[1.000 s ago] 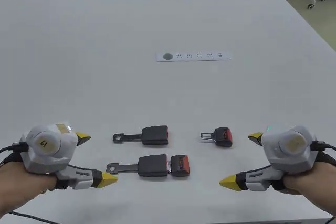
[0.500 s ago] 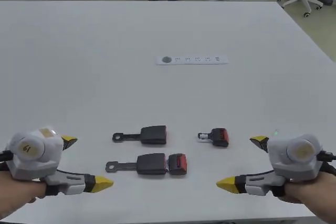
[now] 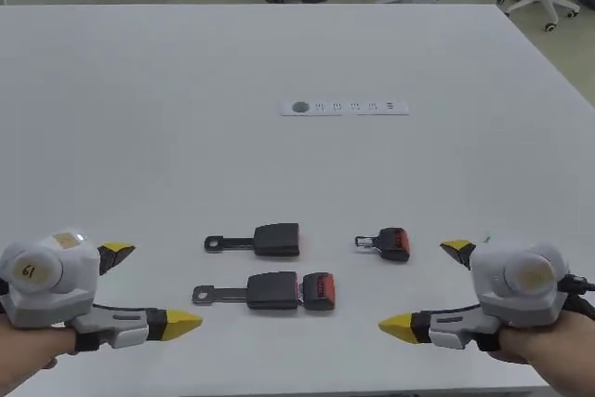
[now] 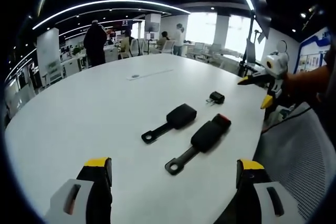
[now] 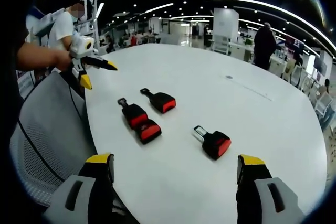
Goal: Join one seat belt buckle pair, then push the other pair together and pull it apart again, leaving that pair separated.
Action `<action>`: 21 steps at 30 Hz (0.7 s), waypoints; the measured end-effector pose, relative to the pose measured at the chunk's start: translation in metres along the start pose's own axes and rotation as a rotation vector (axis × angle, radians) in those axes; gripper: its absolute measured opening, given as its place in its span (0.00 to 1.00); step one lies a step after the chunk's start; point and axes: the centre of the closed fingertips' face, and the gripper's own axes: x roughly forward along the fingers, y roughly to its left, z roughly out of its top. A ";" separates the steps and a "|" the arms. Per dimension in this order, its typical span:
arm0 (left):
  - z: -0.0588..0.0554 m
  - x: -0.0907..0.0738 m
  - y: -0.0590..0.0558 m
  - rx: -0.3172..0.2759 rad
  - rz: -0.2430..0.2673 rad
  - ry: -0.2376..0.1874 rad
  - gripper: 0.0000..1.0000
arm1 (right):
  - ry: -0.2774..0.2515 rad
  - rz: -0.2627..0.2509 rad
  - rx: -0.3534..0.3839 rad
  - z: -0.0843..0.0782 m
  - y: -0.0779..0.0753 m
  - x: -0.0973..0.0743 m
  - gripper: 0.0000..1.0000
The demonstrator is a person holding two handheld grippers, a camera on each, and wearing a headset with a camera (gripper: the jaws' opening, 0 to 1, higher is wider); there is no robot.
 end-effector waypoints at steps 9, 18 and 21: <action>0.000 -0.003 -0.017 -0.003 -0.018 0.005 1.00 | 0.001 0.008 0.013 0.001 0.008 -0.004 0.99; -0.008 -0.002 -0.013 -0.048 -0.025 -0.002 1.00 | -0.007 -0.018 0.028 0.001 0.006 -0.003 0.99; -0.005 -0.002 -0.023 -0.050 -0.028 0.006 1.00 | -0.007 -0.018 0.021 0.002 0.007 0.000 0.99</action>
